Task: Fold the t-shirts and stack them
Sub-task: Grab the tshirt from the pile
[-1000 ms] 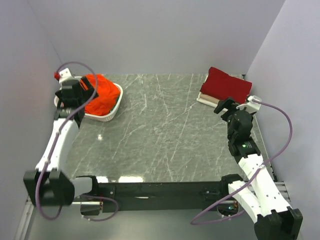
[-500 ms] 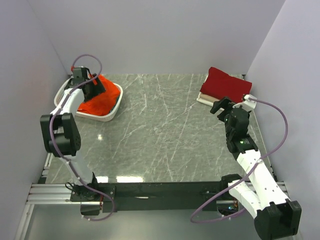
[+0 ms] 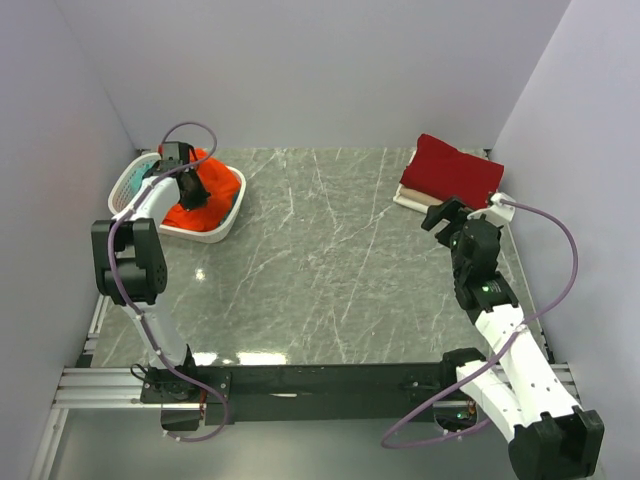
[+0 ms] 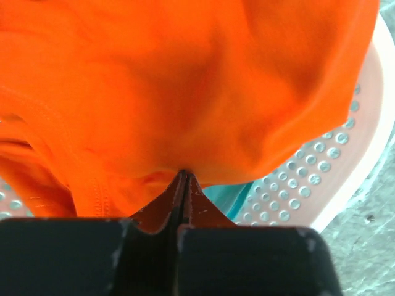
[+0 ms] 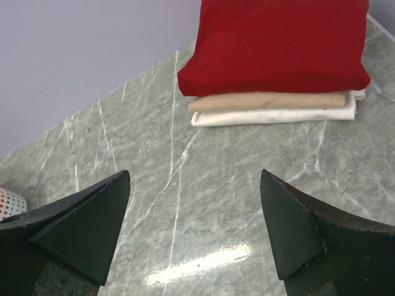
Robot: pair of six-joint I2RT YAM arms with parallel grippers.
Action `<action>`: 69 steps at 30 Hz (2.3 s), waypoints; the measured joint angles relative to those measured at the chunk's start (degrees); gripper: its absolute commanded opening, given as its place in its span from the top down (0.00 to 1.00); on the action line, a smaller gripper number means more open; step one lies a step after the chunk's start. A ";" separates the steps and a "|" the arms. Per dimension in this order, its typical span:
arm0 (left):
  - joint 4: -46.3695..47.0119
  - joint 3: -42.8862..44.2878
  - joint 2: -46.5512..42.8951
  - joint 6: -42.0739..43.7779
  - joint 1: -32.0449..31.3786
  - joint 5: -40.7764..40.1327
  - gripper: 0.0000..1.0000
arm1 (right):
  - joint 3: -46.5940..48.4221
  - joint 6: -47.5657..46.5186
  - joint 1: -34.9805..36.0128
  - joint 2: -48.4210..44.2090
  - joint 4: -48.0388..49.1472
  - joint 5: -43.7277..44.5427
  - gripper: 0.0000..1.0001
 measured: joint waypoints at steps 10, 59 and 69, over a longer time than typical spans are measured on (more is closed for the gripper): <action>-1.81 0.79 -9.38 -0.48 0.04 -0.17 1.00 | -0.33 0.87 0.00 -0.02 -1.05 -1.42 0.11; 0.28 3.54 5.90 0.57 -4.52 -15.47 1.00 | -1.44 3.21 0.00 1.38 -1.11 -9.09 0.12; -1.16 2.78 -1.20 -1.11 -4.52 -12.39 1.00 | -1.44 2.95 0.00 -0.83 -1.64 -7.93 0.12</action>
